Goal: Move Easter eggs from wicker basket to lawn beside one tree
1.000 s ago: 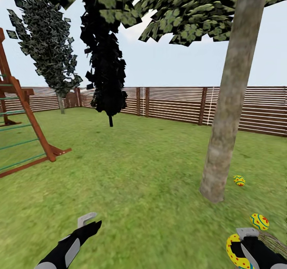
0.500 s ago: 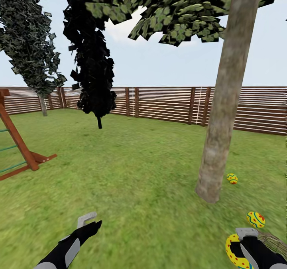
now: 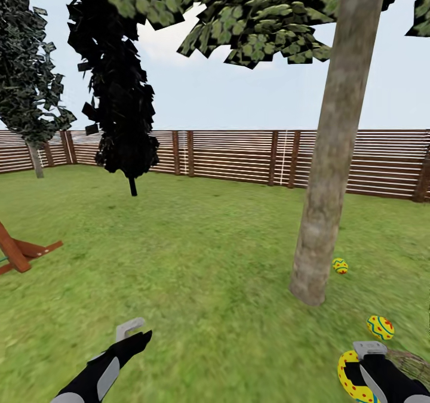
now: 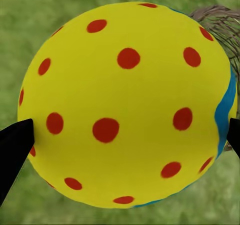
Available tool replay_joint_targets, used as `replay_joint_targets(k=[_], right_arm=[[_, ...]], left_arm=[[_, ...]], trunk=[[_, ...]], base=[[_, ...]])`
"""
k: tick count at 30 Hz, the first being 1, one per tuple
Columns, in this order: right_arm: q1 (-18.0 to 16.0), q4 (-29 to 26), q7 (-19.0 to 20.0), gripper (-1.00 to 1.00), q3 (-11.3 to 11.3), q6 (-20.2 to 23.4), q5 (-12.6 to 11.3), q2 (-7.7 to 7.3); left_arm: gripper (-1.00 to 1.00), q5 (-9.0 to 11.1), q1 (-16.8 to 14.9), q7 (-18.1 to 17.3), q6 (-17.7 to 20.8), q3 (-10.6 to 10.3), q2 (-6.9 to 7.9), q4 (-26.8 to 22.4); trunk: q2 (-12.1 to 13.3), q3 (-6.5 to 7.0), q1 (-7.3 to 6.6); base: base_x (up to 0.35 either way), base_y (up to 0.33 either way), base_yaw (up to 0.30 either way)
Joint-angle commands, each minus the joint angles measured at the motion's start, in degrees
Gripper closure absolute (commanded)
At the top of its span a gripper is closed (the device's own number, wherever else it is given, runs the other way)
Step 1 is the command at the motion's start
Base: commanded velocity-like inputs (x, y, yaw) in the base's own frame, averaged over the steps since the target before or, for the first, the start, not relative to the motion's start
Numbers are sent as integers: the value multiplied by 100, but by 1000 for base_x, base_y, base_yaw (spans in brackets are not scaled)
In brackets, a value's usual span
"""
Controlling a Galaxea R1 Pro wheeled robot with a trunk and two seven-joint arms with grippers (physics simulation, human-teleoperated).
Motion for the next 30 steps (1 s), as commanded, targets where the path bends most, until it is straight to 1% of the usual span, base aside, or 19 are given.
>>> replay_joint_targets(k=[1, 16, 30], right_arm=[[-4, -10, -32, 100, 47, 34, -44, -6], [-4, -8, -32, 100, 47, 34, -44, -1], [-4, -2, -32, 100, 47, 15, -44, -1]], left_arm=[[-100, 56, -2, -38, 35, 30, -1, -5], [-100, 56, -2, -36, 34, 30, -1, -5], [-100, 56, -2, -36, 34, 29, -10, -5]], trunk=[[-4, -7, 3], [-4, -15, 3], [-4, -19, 3]], base=[[257, 240, -160], [245, 257, -140], [236, 270, -7]])
